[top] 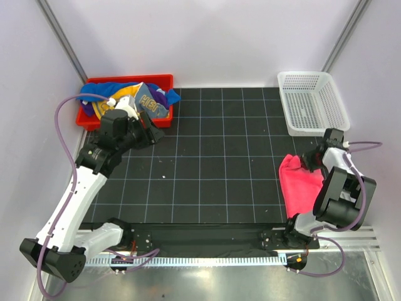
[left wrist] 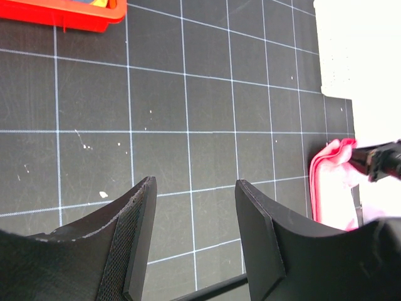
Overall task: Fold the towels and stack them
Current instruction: Neatly place the folded towel into the bin
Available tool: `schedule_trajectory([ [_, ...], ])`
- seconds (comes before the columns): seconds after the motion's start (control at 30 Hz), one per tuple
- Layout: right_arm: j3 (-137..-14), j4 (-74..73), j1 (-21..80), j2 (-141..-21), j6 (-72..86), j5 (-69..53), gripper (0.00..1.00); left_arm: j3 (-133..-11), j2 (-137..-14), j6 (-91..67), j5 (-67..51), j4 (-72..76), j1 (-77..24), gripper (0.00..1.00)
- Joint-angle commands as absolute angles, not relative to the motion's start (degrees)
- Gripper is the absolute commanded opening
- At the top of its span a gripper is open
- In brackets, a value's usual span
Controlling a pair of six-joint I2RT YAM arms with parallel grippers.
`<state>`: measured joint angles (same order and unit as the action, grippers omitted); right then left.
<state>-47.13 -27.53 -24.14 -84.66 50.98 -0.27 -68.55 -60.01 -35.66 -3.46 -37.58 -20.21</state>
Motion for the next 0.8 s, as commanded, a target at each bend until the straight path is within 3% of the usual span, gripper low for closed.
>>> schedule_trajectory([
  [0.0,-51.93,-28.21,-24.96,-80.60,46.59,-2.64,0.01,-67.42,-58.19,-34.72,-5.36,-36.21,-19.86,0.57],
  [0.23,-58.18,-28.83,-25.22,-79.01,44.74,-2.55,0.01,-65.39,-56.95,-34.01,-6.33,-35.95,-19.86,0.57],
  [0.47,-65.91,-25.15,-25.22,-84.90,45.17,-6.24,0.01,-64.51,-56.69,-33.66,-7.47,-35.77,-19.86,0.56],
  [0.77,-75.13,-22.68,-25.31,-89.29,46.76,-2.38,0.01,-63.98,-56.51,-33.75,-8.09,-35.33,-19.86,0.56],
])
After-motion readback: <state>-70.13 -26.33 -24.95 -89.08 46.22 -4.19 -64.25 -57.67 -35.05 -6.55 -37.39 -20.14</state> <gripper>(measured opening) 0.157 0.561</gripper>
